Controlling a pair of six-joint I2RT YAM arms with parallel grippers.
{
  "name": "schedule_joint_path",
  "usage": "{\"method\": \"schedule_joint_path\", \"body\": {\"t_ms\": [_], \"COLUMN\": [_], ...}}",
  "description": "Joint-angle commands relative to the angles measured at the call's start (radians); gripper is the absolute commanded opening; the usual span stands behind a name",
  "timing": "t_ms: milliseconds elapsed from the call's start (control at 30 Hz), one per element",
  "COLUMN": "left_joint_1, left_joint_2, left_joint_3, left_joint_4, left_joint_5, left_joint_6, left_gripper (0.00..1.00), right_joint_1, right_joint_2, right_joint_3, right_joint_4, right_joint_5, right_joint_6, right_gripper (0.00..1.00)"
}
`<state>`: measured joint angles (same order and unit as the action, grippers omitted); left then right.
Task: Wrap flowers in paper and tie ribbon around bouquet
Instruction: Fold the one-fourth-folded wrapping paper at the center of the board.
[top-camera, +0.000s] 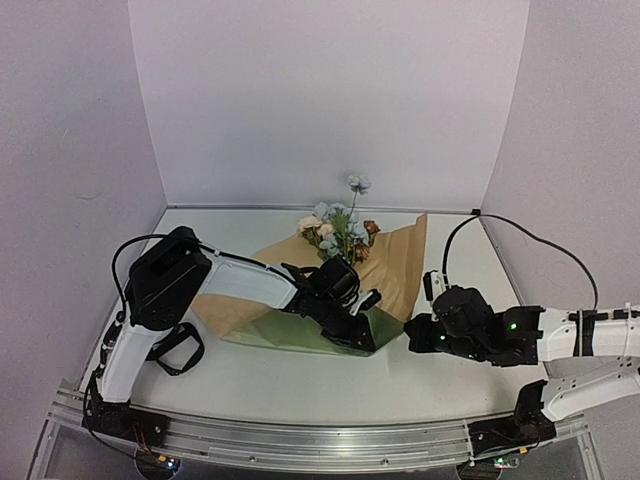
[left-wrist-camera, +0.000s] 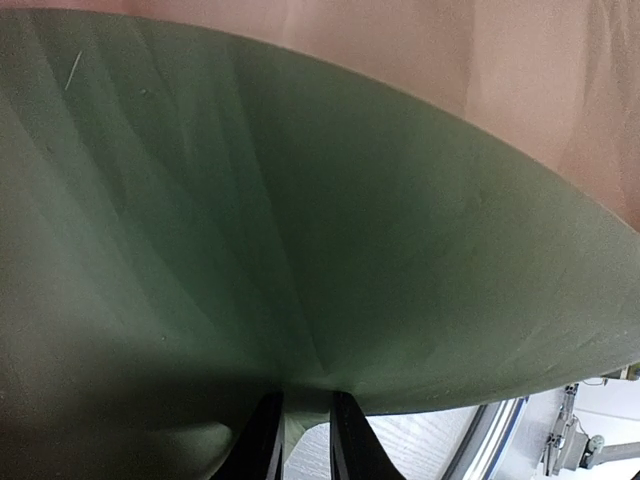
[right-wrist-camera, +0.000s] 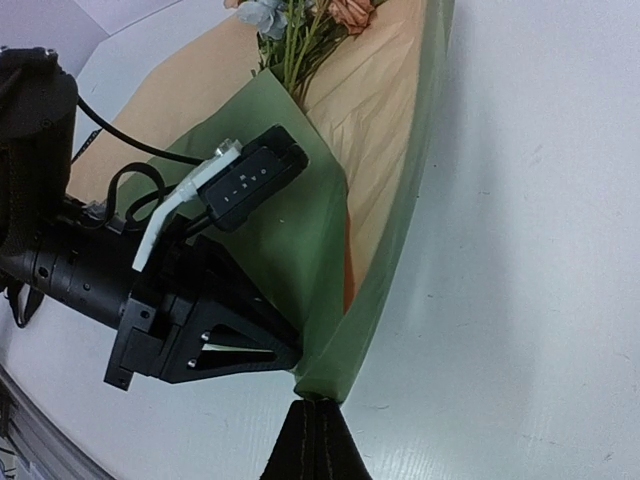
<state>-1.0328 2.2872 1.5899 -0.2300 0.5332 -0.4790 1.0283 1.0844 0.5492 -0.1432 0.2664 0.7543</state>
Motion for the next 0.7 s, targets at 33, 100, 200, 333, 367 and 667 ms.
{"method": "schedule_joint_path", "body": {"t_ms": [33, 100, 200, 333, 367, 667], "left_joint_1": [0.004, 0.003, 0.003, 0.009, 0.012, 0.055], "left_joint_2": [0.033, 0.033, 0.030, -0.011, -0.022, -0.069], "left_joint_3": [-0.025, -0.019, 0.001, 0.025, 0.032, 0.077], "left_joint_4": [-0.008, -0.013, -0.027, -0.027, -0.028, -0.006], "left_joint_5": [-0.028, -0.026, -0.020, -0.017, -0.017, 0.056], "left_joint_6": [-0.059, -0.060, -0.062, -0.058, -0.054, 0.002], "left_gripper": [0.19, 0.19, 0.18, 0.19, 0.19, 0.21], "right_joint_1": [0.004, 0.004, 0.004, 0.003, 0.004, 0.003], "right_joint_2": [-0.071, -0.073, -0.044, -0.009, -0.008, -0.030], "right_joint_3": [-0.005, 0.012, 0.062, 0.082, 0.077, 0.055], "right_joint_4": [-0.059, -0.071, -0.101, -0.127, -0.127, -0.165], "right_joint_5": [0.062, 0.040, -0.016, -0.041, -0.042, -0.041], "right_joint_6": [-0.069, -0.091, -0.131, -0.131, -0.127, -0.131], "right_gripper": [0.00, 0.00, 0.00, 0.00, 0.00, 0.00]}}
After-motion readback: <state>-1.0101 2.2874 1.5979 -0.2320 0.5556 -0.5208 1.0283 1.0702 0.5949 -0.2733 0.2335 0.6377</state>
